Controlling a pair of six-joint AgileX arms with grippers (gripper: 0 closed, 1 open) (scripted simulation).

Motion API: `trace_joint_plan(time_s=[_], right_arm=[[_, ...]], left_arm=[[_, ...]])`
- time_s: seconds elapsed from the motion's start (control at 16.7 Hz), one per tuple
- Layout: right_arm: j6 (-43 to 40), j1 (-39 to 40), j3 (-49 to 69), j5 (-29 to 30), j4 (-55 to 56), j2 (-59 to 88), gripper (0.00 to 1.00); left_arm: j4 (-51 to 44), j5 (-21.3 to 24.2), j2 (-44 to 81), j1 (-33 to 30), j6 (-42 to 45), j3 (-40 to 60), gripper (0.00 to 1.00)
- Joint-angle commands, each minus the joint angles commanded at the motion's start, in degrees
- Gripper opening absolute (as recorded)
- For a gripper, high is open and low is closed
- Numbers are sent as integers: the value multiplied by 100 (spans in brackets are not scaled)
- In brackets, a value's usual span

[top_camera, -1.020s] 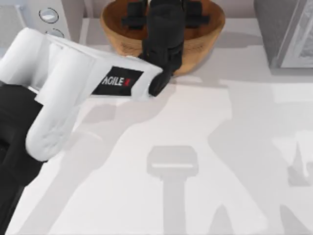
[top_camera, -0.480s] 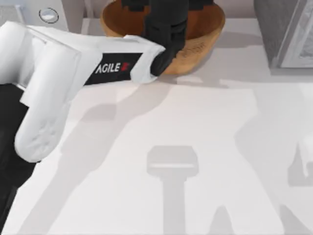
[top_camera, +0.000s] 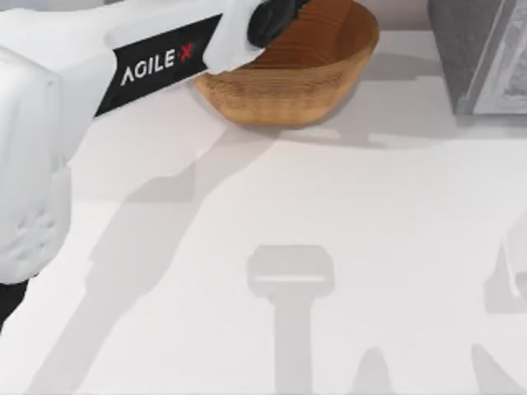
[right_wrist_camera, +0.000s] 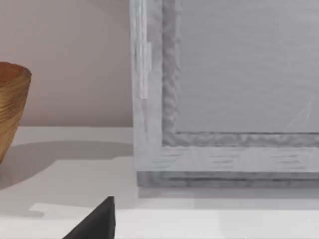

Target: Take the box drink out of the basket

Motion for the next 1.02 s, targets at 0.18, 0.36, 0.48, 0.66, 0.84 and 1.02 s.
trace_joint_plan(time_s=[0.18,0.36,0.48,0.66,0.84,1.02], right_arm=[[0,0,0,0,0,0,100],[0,0,0,0,0,0,100],[0,0,0,0,0,0,100],[0,0,0,0,0,0,100],[0,0,0,0,0,0,100],[0,0,0,0,0,0,100]], left_arm=[[-156,0,-63,-2,4,91,0],[-141,-4,-40,7,13,76,0],[-161,12,-84,21,18,22,0],[-292,160,-558,165,34,-463,0],[-454,419,-1556,450,23,-1361,0],[-643,769,-3066,846,0,-2611,0]])
